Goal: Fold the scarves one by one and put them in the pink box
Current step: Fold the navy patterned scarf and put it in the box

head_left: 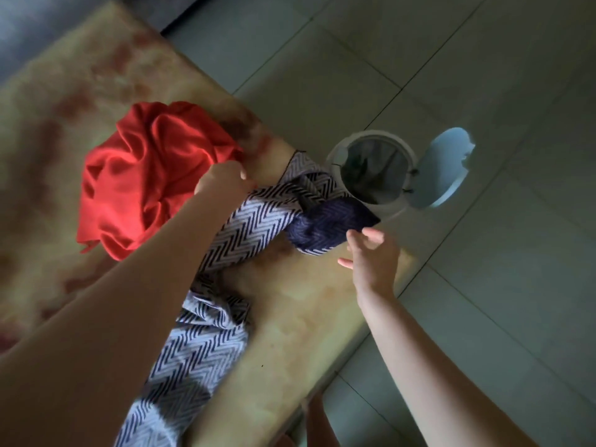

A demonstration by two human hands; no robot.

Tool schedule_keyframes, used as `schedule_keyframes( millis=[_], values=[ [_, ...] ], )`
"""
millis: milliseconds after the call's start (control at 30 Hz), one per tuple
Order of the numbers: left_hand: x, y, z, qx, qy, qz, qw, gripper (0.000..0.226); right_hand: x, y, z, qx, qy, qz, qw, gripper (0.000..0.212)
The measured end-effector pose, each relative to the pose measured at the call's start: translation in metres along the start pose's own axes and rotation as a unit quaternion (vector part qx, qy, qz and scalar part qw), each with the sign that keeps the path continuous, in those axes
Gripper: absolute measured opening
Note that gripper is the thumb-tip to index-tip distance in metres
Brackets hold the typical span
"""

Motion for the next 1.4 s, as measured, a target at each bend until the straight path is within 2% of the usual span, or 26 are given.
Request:
schedule_keyframes(
  millis=[100, 167, 267, 367, 433, 500, 600, 667, 700, 767, 833, 933, 1033, 1100, 1167, 1233, 1267, 1300, 1333, 1367, 1400],
  values=[
    [-0.01, -0.023, 0.003, 0.05, -0.01, 0.01, 0.999, 0.042, -0.034, 0.026, 0.041, 0.001, -0.08, 0.096, 0.992, 0.038],
    [-0.017, -0.026, 0.005, 0.079, -0.031, 0.028, 0.996, 0.044, -0.052, 0.037, 0.061, 0.024, -0.103, 0.154, 0.982, 0.047],
    [-0.031, -0.016, 0.012, 0.072, -0.094, 0.073, 0.99, 0.034, -0.066, 0.037, 0.081, 0.042, -0.113, 0.184, 0.976, 0.04],
    [-0.047, -0.005, 0.011, -0.015, -0.153, 0.091, 0.984, 0.03, -0.066, 0.023, 0.091, 0.092, -0.092, 0.161, 0.978, 0.029],
    [-0.057, -0.004, 0.013, -0.12, -0.191, 0.073, 0.971, 0.027, -0.061, 0.008, 0.089, 0.119, -0.064, 0.119, 0.984, 0.012],
    [-0.064, -0.002, 0.014, -0.232, -0.211, 0.047, 0.949, 0.022, -0.054, -0.01, 0.074, 0.108, -0.014, 0.061, 0.992, 0.013],
    [-0.064, 0.005, 0.012, -0.39, -0.21, 0.023, 0.896, 0.02, -0.043, -0.042, 0.043, 0.111, 0.046, -0.03, 0.992, 0.01],
    [-0.056, 0.001, 0.011, -0.413, -0.189, 0.017, 0.891, 0.025, -0.035, -0.055, 0.027, 0.127, 0.058, -0.063, 0.988, 0.011],
    [-0.052, -0.003, 0.012, -0.376, -0.171, 0.022, 0.91, 0.026, -0.031, -0.055, 0.024, 0.129, 0.048, -0.058, 0.989, 0.01],
    [-0.045, -0.012, 0.019, -0.225, -0.136, 0.055, 0.963, 0.025, -0.029, -0.042, 0.027, 0.102, 0.002, -0.021, 0.995, 0.022],
    [-0.04, -0.019, 0.025, -0.104, -0.093, 0.086, 0.986, 0.021, -0.034, -0.016, 0.03, 0.063, -0.027, 0.017, 0.997, 0.032],
    [-0.044, -0.028, 0.033, -0.056, -0.082, 0.085, 0.991, 0.022, -0.05, 0.021, 0.031, 0.033, -0.03, 0.049, 0.998, 0.039],
    [-0.046, -0.029, 0.039, 0.041, -0.059, 0.113, 0.991, 0.027, -0.064, 0.046, 0.036, 0.052, -0.019, 0.087, 0.995, 0.04],
    [-0.045, -0.029, 0.039, 0.019, -0.058, 0.118, 0.991, 0.021, -0.068, 0.049, 0.046, 0.085, -0.022, 0.109, 0.99, 0.039],
    [-0.044, -0.031, 0.031, -0.058, -0.046, 0.103, 0.992, 0.018, -0.066, 0.045, 0.054, 0.101, -0.028, 0.114, 0.988, 0.04],
    [-0.043, -0.032, 0.013, -0.155, 0.006, 0.098, 0.983, 0.023, -0.061, 0.041, 0.06, 0.1, -0.027, 0.114, 0.988, 0.04],
    [-0.044, -0.035, 0.004, -0.215, 0.032, 0.084, 0.973, 0.018, -0.059, 0.039, 0.062, 0.082, -0.03, 0.113, 0.99, 0.037],
    [-0.046, -0.039, -0.004, -0.272, 0.053, 0.067, 0.959, 0.008, -0.058, 0.037, 0.065, 0.065, -0.036, 0.111, 0.991, 0.03],
    [-0.049, -0.041, -0.011, -0.304, 0.071, 0.053, 0.948, 0.008, -0.058, 0.035, 0.069, 0.056, -0.044, 0.106, 0.992, 0.018],
    [-0.052, -0.042, -0.02, -0.308, 0.097, 0.049, 0.945, 0.012, -0.059, 0.033, 0.072, 0.06, -0.05, 0.103, 0.992, 0.006],
    [-0.054, -0.042, -0.033, -0.277, 0.137, 0.052, 0.95, 0.009, -0.06, 0.028, 0.074, 0.064, -0.052, 0.09, 0.992, 0.01]
  ],
)
Point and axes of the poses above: each hand's wrist, its own x-axis towards the middle knuckle, its own z-axis out of the palm, y = z × x, the point moved 10 cm from there along x, towards the middle knuckle, and after that the axes turned 1 degree about x, right-handed, at the moved point
